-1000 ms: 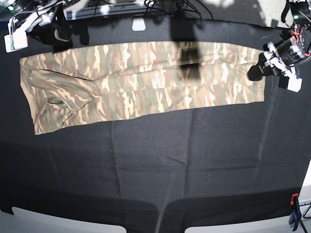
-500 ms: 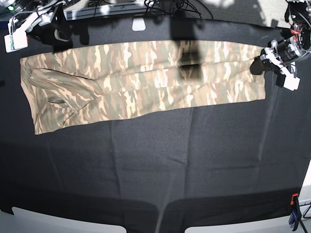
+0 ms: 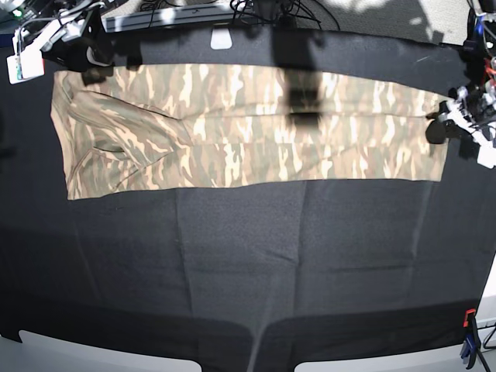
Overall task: Layout the t-shirt on the table in an organized manner, then fold the t-shirt properly
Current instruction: 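Regrasp the strip end with the left gripper, then lift the strip end with the left gripper and fold it toward the middle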
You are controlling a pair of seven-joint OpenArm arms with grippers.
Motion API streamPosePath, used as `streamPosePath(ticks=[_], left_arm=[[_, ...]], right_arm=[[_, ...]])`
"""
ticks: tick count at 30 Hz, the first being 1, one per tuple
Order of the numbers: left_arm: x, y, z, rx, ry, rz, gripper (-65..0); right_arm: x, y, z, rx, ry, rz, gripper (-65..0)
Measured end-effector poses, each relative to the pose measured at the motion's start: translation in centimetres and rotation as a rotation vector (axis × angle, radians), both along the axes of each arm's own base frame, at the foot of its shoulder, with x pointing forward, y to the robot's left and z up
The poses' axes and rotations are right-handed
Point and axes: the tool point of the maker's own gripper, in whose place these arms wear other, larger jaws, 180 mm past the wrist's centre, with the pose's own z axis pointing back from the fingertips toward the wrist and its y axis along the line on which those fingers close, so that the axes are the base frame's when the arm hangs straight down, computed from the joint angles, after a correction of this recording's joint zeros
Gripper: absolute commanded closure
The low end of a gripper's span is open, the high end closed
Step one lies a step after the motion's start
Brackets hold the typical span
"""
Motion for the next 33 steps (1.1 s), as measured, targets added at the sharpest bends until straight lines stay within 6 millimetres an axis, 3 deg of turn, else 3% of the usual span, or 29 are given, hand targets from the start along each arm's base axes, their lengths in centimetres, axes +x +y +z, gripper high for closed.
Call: streamPosePath(ticks=[5, 12, 16, 21, 26, 33], left_arm=[[0.3, -4.7, 2.8, 0.019, -0.115, -0.176, 0.0], [0.7, -9.5, 6.2, 0.004, -0.220, -0.243, 0.0], [0.4, -12.6, 5.8, -0.059, -0.216, -0.276, 0.0], [-1.2, -19.2, 5.1, -0.153, -0.188, -0.432, 0.0], [-1.0, -24.2, 7.1, -0.262, -0.299, -0.487, 0.0], [-3.4, -29.4, 5.4, -0.178, -0.297, -0.657, 0.0]], right_arm=[[0.5, 0.0, 0.2, 0.001, -0.020, -0.001, -28.4], [1.8, 0.0, 0.7, 0.000, -0.067, 0.000, -28.4], [2.2, 0.0, 0.9, 0.000, -0.083, 0.000, -28.4], [2.4, 0.0, 1.1, -0.002, -0.090, 0.003, -28.4], [2.4, -0.1, 1.1, -0.003, -0.090, 0.003, -28.4], [2.4, -0.1, 1.1, -0.003, -0.090, 0.003, -28.4]])
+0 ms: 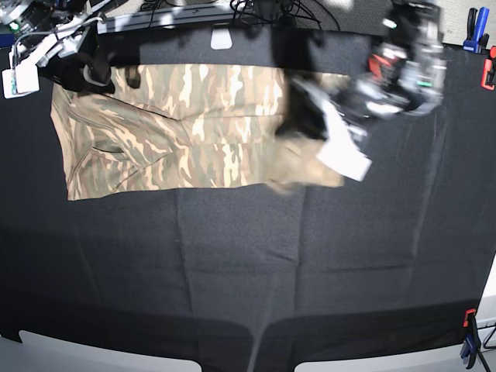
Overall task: Layout the t-shirt on the table in an organized manner, then fold the t-shirt properly
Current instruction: 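Lift the strip end with the left gripper and fold it toward the middle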
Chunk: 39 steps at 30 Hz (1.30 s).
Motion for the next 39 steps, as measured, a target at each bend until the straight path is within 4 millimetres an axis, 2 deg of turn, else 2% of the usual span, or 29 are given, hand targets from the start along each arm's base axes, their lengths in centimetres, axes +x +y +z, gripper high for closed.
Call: streamPosePath(ticks=[2, 9, 12, 18, 21, 29, 34, 36, 39], left_arm=[[0.3, -0.5, -0.2, 0.008, -0.003, 0.030, 0.0], [2.7, 0.2, -1.3, 0.114, -0.019, 0.169, 0.0], [2.7, -0.6, -0.9, 0.092, -0.019, 0.170, 0.0], [3.2, -3.4, 0.4, 0.038, -0.030, 0.194, 0.0], [3.5, -3.7, 0.2, 0.066, -0.032, 0.216, 0.0], [3.4, -3.7, 0.0, 0.083, -0.037, 0.210, 0.0], [1.8, -5.6, -0.5, 0.114, -0.026, 0.126, 0.0], [2.0, -5.9, -0.4, 0.127, -0.050, 0.141, 0.0], [2.7, -5.4, -0.9, 0.158, -0.030, 0.210, 0.0]], right_arm=[[0.0, 0.0, 0.0, 0.000, -0.001, 0.000, -28.4], [0.0, 0.0, 0.0, 0.000, 0.000, 0.000, -28.4], [0.0, 0.0, 0.0, 0.000, 0.000, 0.000, -28.4], [0.0, 0.0, 0.0, 0.000, -0.001, 0.000, -28.4], [0.0, 0.0, 0.0, 0.000, 0.000, 0.000, -28.4], [0.0, 0.0, 0.0, 0.000, 0.000, 0.000, -28.4], [0.0, 0.0, 0.0, 0.000, -0.001, 0.000, -28.4], [0.1, 0.0, 0.1, 0.002, -0.007, -0.001, -28.4], [0.1, 0.0, 0.1, 0.002, -0.007, -0.001, -28.4]])
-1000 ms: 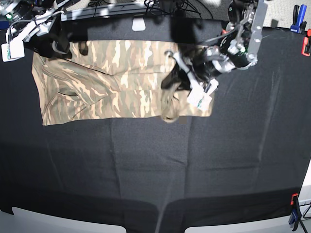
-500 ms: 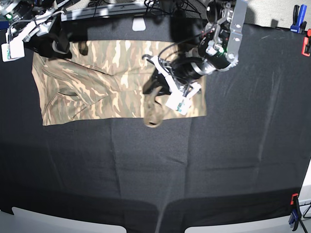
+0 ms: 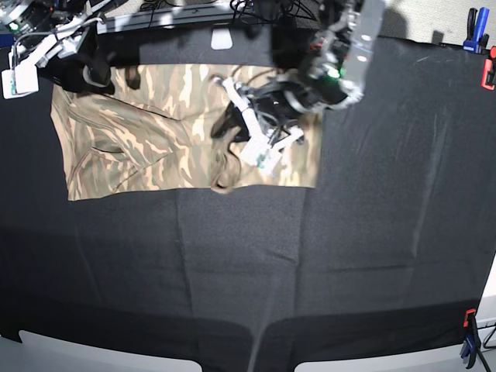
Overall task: Layout the t-shirt on the table in an organized manner, then fold the t-shirt properly
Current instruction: 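Lift the strip end with the left gripper and fold it toward the middle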
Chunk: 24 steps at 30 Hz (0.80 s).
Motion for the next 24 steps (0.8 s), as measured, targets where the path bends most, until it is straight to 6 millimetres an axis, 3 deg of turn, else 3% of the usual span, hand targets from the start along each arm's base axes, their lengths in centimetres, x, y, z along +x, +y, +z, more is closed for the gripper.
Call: streamPosePath(ticks=[10, 11, 14, 16, 18, 24], left_arm=[[0.1, 0.4, -0.4, 0.031, -0.006, 0.007, 0.0], [0.1, 0.4, -0.4, 0.032, -0.006, 0.007, -2.2], [0.1, 0.4, -0.4, 0.031, -0.006, 0.007, -21.4], [0.1, 0.4, -0.3, 0.026, -0.005, 0.007, -29.3], [0.1, 0.2, -0.2, 0.012, 0.001, 0.007, -31.9], [-0.3, -0.5, 0.7, -0.066, 0.018, -0.011, -31.9]], right_arm=[[0.0, 0.0, 0.0, 0.000, 0.000, 0.000, -28.4], [0.0, 0.0, 0.0, 0.000, -0.001, 0.000, -28.4], [0.0, 0.0, 0.0, 0.000, 0.000, 0.000, -28.4], [0.0, 0.0, 0.0, 0.000, 0.000, 0.000, -28.4], [0.0, 0.0, 0.0, 0.000, 0.000, 0.000, -28.4], [0.0, 0.0, 0.0, 0.000, 0.000, 0.000, -28.4]])
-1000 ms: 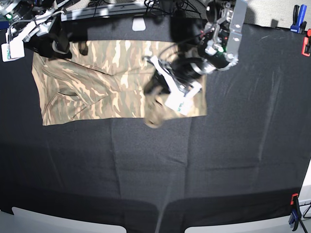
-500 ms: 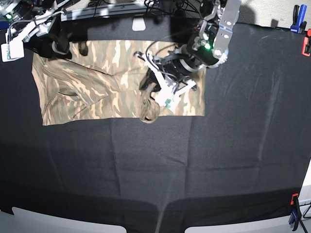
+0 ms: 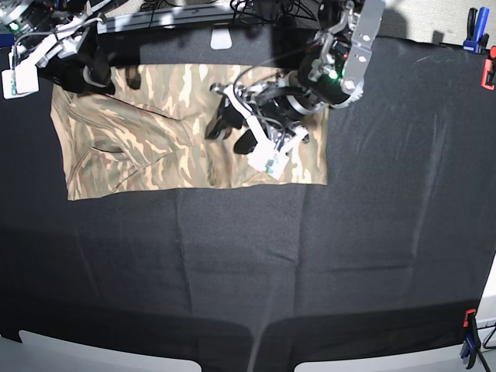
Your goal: Layout the t-shirt on the table in an organized manner, then fold the t-shirt properly
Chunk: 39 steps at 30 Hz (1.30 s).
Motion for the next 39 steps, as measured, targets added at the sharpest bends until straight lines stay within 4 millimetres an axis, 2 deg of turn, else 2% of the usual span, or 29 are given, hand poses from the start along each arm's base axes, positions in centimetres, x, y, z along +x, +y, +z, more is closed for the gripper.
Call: streamPosePath(ticks=[4, 8, 10, 13, 16, 18, 23, 26, 31, 36, 39], left_arm=[[-0.2, -0.2, 0.0, 0.016, -0.023, -0.028, -31.8], [0.7, 1.9, -2.0, 0.248, -0.107, -0.024, -31.8], [1.1, 2.5, -2.2, 0.306, -0.152, -0.020, -31.8], [2.1, 2.7, -0.5, 0.239, -0.275, 0.007, -31.8], [1.8, 2.3, 0.9, 0.184, -0.405, -0.060, -31.8], [1.4, 1.9, 1.3, 0.164, -0.428, -0.101, -31.8], [1.8, 1.6, 1.7, 0.113, -0.457, -0.078, -31.8], [2.1, 1.6, -0.5, 0.087, -0.433, -0.065, -31.8], [2.5, 2.5, -6.5, 0.070, -0.342, -0.023, -31.8], [2.7, 2.9, -8.5, -0.048, -0.351, 0.051, -31.8], [2.3, 2.4, -9.1, -0.018, -0.380, 0.022, -31.8]], right_arm=[[0.0, 0.0, 0.0, 0.000, -0.001, 0.000, -28.4], [0.0, 0.0, 0.0, 0.000, 0.000, 0.000, -28.4], [0.0, 0.0, 0.0, 0.000, 0.000, 0.000, -28.4], [0.2, 0.0, 0.3, 0.005, -0.019, -0.003, -28.4], [0.6, 0.1, 0.7, 0.015, -0.051, -0.007, -28.4], [0.6, 0.1, 0.7, 0.016, -0.050, -0.008, -28.4], [0.6, 0.1, 0.7, 0.013, -0.046, -0.006, -28.4], [0.6, 0.1, 0.7, 0.014, -0.046, -0.007, -28.4], [0.4, 0.1, 0.5, 0.010, -0.033, -0.004, -28.4], [0.4, 0.0, 0.4, 0.008, -0.028, -0.004, -28.4], [0.3, 0.0, 0.4, 0.008, -0.028, -0.004, -28.4]])
